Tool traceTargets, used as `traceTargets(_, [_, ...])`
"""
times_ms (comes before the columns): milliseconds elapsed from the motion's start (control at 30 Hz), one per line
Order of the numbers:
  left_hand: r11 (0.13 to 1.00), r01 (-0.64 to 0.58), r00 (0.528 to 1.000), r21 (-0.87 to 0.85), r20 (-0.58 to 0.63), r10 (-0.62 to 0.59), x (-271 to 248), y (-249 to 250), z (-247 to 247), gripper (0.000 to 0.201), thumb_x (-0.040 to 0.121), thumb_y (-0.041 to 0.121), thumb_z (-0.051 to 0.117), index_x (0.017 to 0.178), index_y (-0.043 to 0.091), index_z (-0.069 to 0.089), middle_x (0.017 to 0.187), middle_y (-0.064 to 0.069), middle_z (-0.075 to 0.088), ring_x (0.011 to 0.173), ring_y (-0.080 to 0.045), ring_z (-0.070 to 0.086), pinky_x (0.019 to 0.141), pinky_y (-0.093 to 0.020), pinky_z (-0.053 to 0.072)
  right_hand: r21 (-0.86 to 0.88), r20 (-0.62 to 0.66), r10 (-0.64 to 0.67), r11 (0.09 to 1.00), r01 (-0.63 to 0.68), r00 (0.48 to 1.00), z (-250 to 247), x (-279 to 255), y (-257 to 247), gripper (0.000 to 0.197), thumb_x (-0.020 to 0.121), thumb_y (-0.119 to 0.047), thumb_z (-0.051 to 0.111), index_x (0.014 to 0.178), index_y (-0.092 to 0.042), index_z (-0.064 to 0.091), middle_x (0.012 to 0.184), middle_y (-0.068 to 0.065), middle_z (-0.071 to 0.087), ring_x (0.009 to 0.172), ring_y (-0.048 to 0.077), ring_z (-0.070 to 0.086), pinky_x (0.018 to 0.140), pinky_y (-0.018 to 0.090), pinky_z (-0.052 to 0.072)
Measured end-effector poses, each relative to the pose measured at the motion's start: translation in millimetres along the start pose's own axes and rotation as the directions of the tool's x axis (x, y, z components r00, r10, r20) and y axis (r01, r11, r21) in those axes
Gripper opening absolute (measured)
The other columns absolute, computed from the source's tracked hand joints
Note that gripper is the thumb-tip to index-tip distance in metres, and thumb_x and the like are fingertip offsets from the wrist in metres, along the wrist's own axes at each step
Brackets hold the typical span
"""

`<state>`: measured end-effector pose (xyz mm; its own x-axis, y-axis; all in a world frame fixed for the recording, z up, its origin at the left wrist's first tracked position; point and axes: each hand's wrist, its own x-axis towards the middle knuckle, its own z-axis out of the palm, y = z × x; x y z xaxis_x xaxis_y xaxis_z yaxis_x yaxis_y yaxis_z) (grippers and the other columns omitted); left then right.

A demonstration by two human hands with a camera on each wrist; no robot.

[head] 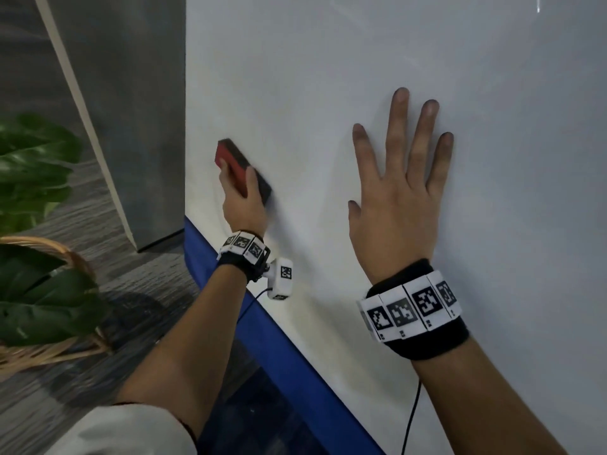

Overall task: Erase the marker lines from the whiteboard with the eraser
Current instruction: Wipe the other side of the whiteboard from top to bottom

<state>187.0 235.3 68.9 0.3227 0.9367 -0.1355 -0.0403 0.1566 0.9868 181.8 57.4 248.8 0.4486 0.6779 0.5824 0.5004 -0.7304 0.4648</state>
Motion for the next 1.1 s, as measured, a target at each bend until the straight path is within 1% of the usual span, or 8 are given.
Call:
traceTargets(167, [0.987, 0.159, 0.987, 0.024, -0.017, -0.159, -24, -88, -7, 0.062, 0.105, 0.052, 0.045, 0.161, 0.033, 0.025, 0.147, -0.01, 0.056, 0.129, -0.034, 0.057, 0.109, -0.038, 0.046, -0.003, 0.015, -0.019, 1.0, 0.019, 1.0, 0, -4, 3, 0.094, 0.082, -0.009, 0.079, 0.16, -0.022, 0.028, 0.17, 0.018, 0.0, 0.156, 0.044, 0.0, 0.126, 0.054, -0.001])
traceTargets(267, [0.843, 0.518, 0.848, 0.145, 0.043, -0.528, -66, -171, -12, 0.065, 0.108, 0.045, 0.042, 0.163, 0.022, 0.018, 0.155, -0.021, 0.044, 0.137, -0.044, 0.046, 0.117, -0.046, 0.036, -0.002, 0.027, -0.025, 1.0, 0.025, 0.999, 2, -5, 2, 0.094, 0.083, -0.012, 0.078, 0.161, -0.022, 0.026, 0.17, 0.018, -0.001, 0.156, 0.043, -0.001, 0.126, 0.053, -0.003])
traceTargets(400, [0.724, 0.603, 0.719, 0.336, 0.165, -0.675, -44, -304, -6, 0.094, 0.092, 0.073, 0.042, 0.16, 0.011, 0.026, 0.159, -0.02, 0.039, 0.141, -0.046, 0.041, 0.121, -0.055, 0.032, 0.017, 0.033, -0.02, 1.0, 0.019, 0.999, 1, -8, 0, 0.092, 0.085, -0.015, 0.078, 0.161, -0.022, 0.027, 0.17, 0.018, -0.002, 0.156, 0.043, -0.002, 0.125, 0.052, -0.006])
traceTargets(467, [0.743, 0.571, 0.72, 0.35, 0.221, -0.657, -15, -284, -12, 0.078, 0.1, 0.06, 0.041, 0.153, 0.003, 0.038, 0.151, -0.019, 0.048, 0.137, -0.043, 0.048, 0.115, -0.053, 0.042, 0.007, 0.036, -0.017, 1.0, 0.016, 0.999, 2, -8, -2, 0.093, 0.083, -0.011, 0.079, 0.16, -0.022, 0.029, 0.17, 0.018, -0.002, 0.155, 0.044, -0.002, 0.125, 0.052, -0.007])
traceTargets(567, [0.845, 0.429, 0.847, 0.321, 0.183, -0.5, 46, -164, -24, 0.056, 0.108, 0.03, 0.037, 0.157, 0.005, 0.028, 0.152, -0.023, 0.045, 0.137, -0.041, 0.05, 0.112, -0.047, 0.046, -0.008, 0.037, 0.003, 1.0, -0.003, 0.999, 5, -7, -5, 0.098, 0.077, -0.005, 0.082, 0.158, -0.024, 0.031, 0.17, 0.019, -0.003, 0.155, 0.044, -0.002, 0.125, 0.051, -0.009])
traceTargets(833, [0.979, -0.021, 0.999, 0.205, 0.04, 0.013, 104, 14, -36, 0.065, 0.106, 0.052, 0.041, 0.163, 0.037, 0.013, 0.147, -0.009, 0.057, 0.132, -0.034, 0.055, 0.107, -0.033, 0.042, -0.02, 0.07, 0.029, 0.999, -0.028, 0.997, 10, -8, -16, 0.1, 0.076, -0.003, 0.082, 0.158, -0.025, 0.03, 0.169, 0.02, -0.004, 0.155, 0.045, -0.002, 0.125, 0.054, -0.007])
traceTargets(967, [0.97, 0.182, 0.977, 0.159, 0.086, -0.197, 69, -49, -36, 0.068, 0.108, 0.045, 0.04, 0.164, 0.028, 0.006, 0.153, -0.019, 0.048, 0.135, -0.04, 0.051, 0.112, -0.039, 0.039, -0.016, 0.09, 0.038, 0.999, -0.037, 0.995, 12, -8, -18, 0.098, 0.079, -0.006, 0.082, 0.159, -0.025, 0.029, 0.169, 0.02, -0.006, 0.155, 0.044, -0.004, 0.125, 0.054, -0.005])
traceTargets(1100, [0.884, 0.42, 0.85, 0.205, 0.252, -0.462, -3, -147, -33, 0.071, 0.11, 0.031, 0.042, 0.164, 0.023, -0.002, 0.161, -0.021, 0.034, 0.141, -0.04, 0.043, 0.117, -0.042, 0.034, 0.046, 0.122, 0.034, 0.998, -0.04, 0.992, 9, -12, -19, 0.092, 0.085, -0.019, 0.079, 0.161, -0.024, 0.026, 0.17, 0.017, -0.008, 0.156, 0.042, -0.007, 0.125, 0.051, -0.008])
